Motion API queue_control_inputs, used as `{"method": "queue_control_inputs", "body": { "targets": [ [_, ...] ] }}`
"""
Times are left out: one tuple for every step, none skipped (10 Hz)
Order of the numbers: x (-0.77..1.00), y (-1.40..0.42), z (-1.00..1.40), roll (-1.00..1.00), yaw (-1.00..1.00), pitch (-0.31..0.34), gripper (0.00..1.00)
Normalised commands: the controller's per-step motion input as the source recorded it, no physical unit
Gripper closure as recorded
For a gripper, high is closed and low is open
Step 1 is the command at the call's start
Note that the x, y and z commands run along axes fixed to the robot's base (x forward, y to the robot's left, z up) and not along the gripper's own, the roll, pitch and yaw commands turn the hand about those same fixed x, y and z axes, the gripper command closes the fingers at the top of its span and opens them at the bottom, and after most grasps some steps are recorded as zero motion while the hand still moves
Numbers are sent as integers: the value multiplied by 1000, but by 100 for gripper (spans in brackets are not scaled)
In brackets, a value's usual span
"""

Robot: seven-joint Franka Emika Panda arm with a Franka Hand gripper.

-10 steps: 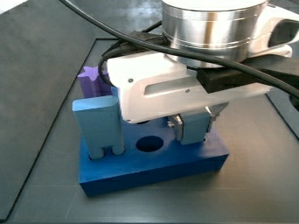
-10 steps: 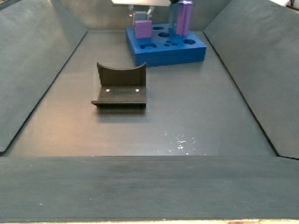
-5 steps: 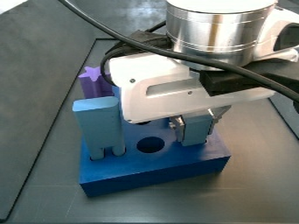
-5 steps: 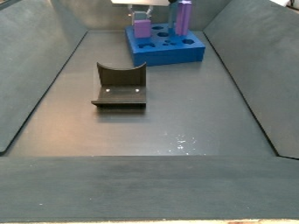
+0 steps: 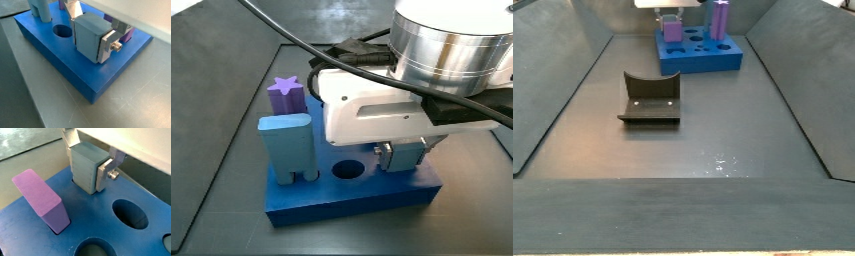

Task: Pick up the rectangle object. Move up. Place the rectangle object on the fixture. Regrasp the rectangle object. Move to above the board. Insert the rectangle object.
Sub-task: Insert the rectangle object.

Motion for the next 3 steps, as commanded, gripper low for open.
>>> {"method": "queue_control_inputs", "body": {
  "targets": [
    [0,60,-771,-369,-131,80,100],
    [0,0,-26,0,0,-46,100],
    [0,0,0,0,0,0,100]
  ]
}}
